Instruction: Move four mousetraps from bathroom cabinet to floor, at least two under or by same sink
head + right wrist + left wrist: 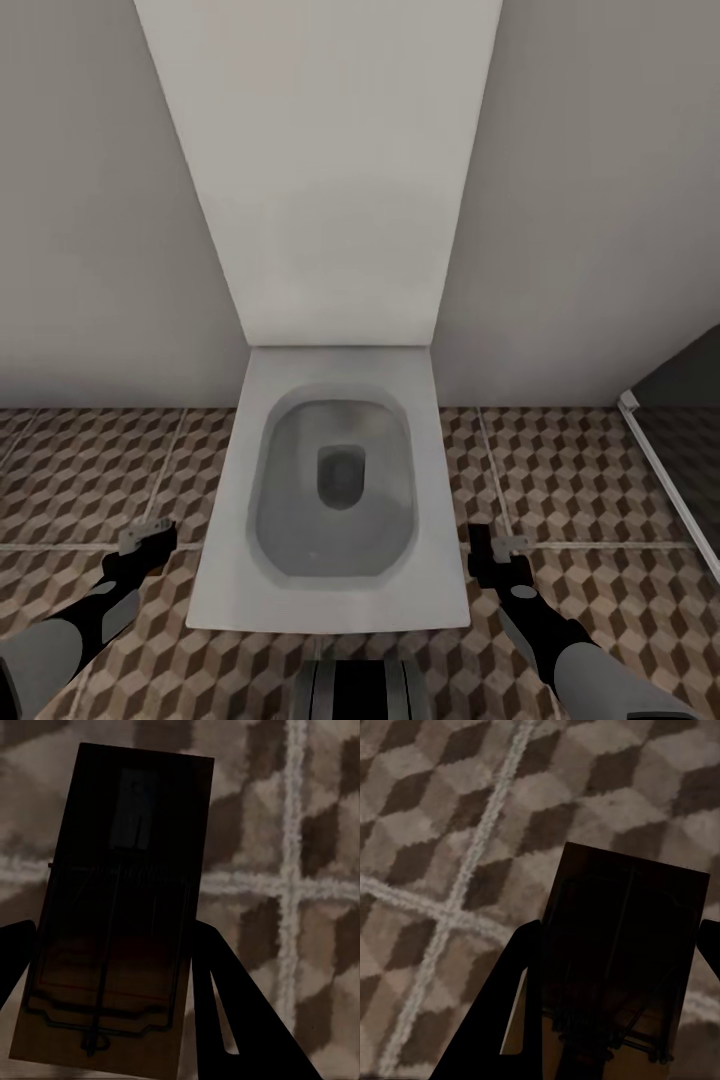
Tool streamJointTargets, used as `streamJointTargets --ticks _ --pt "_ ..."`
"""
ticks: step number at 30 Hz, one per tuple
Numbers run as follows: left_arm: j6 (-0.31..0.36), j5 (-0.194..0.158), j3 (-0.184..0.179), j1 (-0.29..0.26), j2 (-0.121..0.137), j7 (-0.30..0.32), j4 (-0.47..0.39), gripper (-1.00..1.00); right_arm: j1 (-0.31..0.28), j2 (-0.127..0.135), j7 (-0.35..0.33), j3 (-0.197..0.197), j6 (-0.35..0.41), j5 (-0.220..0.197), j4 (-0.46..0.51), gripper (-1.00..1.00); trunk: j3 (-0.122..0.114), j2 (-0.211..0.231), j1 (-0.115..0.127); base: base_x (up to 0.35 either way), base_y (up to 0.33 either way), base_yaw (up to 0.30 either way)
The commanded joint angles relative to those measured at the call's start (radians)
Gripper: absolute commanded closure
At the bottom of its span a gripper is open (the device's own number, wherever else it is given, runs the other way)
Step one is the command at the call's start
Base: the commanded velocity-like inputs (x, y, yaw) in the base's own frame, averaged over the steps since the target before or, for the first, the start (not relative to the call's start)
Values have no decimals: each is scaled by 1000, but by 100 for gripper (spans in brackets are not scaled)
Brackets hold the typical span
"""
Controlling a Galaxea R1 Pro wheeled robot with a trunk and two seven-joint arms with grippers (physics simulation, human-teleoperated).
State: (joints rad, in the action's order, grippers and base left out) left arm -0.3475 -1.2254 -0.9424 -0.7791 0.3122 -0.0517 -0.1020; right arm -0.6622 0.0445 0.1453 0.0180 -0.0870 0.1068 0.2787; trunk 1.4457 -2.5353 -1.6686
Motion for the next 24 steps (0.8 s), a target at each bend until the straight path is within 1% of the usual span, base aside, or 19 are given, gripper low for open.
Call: streamJointTargets --ticks 1,21,24 --pt "-2 -3 -9 0 1 -8 -2 100 0 0 4 2 -2 7 -1 100 1 0 0 -20 0 0" --pt "0 -3 -10 0 0 -13 -2 100 0 0 4 3 -4 7 -1 100 1 0 0 -2 0 0" --pt "1 -2 -9 0 1 -15 -2 100 0 0 4 3 -4 7 -1 100 12 -1 -1 0 0 0"
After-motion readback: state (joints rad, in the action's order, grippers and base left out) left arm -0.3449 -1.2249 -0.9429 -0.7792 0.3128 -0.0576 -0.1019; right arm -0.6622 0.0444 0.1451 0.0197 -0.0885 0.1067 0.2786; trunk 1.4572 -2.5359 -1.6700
